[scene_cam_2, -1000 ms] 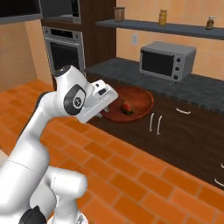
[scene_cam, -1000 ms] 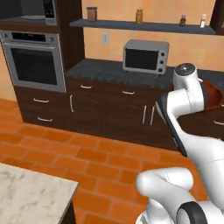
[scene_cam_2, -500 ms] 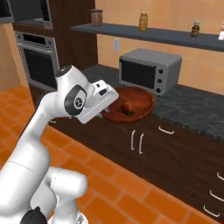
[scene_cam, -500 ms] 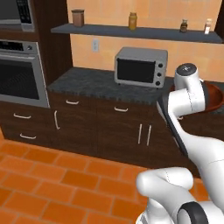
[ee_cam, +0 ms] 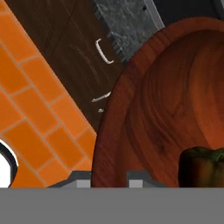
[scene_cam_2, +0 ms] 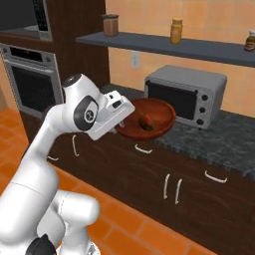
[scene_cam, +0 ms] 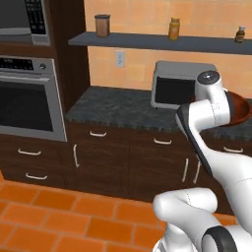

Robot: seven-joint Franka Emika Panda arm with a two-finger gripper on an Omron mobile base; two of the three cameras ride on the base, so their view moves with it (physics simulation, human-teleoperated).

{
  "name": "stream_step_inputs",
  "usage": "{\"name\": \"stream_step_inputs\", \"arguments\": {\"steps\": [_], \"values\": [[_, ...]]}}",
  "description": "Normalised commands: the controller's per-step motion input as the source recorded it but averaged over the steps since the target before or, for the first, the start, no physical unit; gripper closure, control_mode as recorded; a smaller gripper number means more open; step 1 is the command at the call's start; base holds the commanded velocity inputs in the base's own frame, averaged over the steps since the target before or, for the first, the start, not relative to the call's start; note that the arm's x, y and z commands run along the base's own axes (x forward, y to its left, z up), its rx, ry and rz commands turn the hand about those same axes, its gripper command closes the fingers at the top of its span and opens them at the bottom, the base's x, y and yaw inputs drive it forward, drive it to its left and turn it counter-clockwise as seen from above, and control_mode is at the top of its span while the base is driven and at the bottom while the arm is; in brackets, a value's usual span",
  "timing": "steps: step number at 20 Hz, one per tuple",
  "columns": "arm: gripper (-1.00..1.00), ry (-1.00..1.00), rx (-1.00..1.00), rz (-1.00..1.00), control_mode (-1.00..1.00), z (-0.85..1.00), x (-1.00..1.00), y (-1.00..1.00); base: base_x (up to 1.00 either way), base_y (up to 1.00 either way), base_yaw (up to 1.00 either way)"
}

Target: Pick the bell pepper from the sink and place it in the bowl. Then pick the bowl and place it in the microwave. Then close the microwave door and press the start button.

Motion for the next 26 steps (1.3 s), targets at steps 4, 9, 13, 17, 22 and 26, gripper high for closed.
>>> {"name": "stream_step_inputs", "arguments": {"steps": [4,9,13,17,22,26], "values": [[1.00,0.00,0.00,0.00,1.00,0.00,0.00,0.00,0.45,1.00,-0.17],[1.00,0.00,0.00,0.00,1.00,0.00,0.00,0.00,0.23,1.00,-0.14],[1.00,0.00,0.00,0.00,1.00,0.00,0.00,0.00,0.46,0.96,-0.14],[1.00,0.00,0.00,0.00,1.00,0.00,0.00,0.00,1.00,0.22,-0.12],[1.00,0.00,0.00,0.00,1.00,0.00,0.00,0.00,0.86,0.53,-0.09],[1.00,0.00,0.00,0.00,1.00,0.00,0.00,0.00,0.32,1.00,-0.08]]}}
